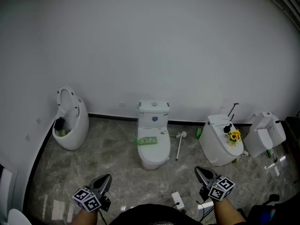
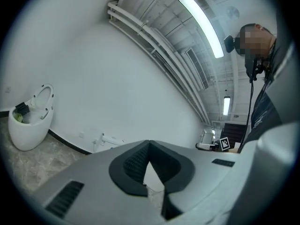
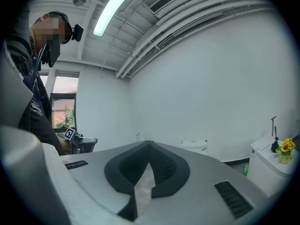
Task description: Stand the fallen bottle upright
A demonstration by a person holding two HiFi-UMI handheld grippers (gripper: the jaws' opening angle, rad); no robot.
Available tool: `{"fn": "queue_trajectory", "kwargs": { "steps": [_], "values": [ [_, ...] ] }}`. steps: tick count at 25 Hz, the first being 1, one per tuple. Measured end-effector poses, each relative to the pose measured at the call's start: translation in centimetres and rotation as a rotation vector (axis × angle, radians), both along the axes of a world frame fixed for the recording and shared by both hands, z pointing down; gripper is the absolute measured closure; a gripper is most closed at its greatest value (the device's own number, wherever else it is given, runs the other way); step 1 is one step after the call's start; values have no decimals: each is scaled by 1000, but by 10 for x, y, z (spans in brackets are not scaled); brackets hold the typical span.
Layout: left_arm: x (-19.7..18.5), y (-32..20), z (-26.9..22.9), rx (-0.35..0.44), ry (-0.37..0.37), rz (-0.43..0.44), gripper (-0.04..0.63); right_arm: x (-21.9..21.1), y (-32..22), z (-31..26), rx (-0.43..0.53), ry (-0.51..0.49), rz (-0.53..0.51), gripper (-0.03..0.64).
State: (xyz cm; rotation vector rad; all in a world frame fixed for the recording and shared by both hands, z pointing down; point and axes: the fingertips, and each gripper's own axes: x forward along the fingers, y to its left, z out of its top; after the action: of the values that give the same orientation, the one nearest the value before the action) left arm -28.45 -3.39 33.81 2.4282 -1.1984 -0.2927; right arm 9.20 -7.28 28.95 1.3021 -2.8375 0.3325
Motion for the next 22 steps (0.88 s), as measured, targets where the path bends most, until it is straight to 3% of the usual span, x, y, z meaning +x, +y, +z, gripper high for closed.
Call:
{"fn": "queue_trajectory", "kwargs": {
  "steps": [6, 13, 17, 22],
  "values": [
    [-2, -50, 8, -34, 9, -4, 583, -17, -60, 11, -17, 2, -22, 614],
    [11, -137, 26, -54, -23, -56, 583, -2, -164, 26, -16, -34, -76, 614],
    [39, -191, 26, -70, -14, -120, 583, 25, -231, 31, -14, -42, -115, 614],
    [97, -271, 23, -99, -14, -139, 583, 61, -320, 30, -9, -30, -171, 614]
  ]
}}
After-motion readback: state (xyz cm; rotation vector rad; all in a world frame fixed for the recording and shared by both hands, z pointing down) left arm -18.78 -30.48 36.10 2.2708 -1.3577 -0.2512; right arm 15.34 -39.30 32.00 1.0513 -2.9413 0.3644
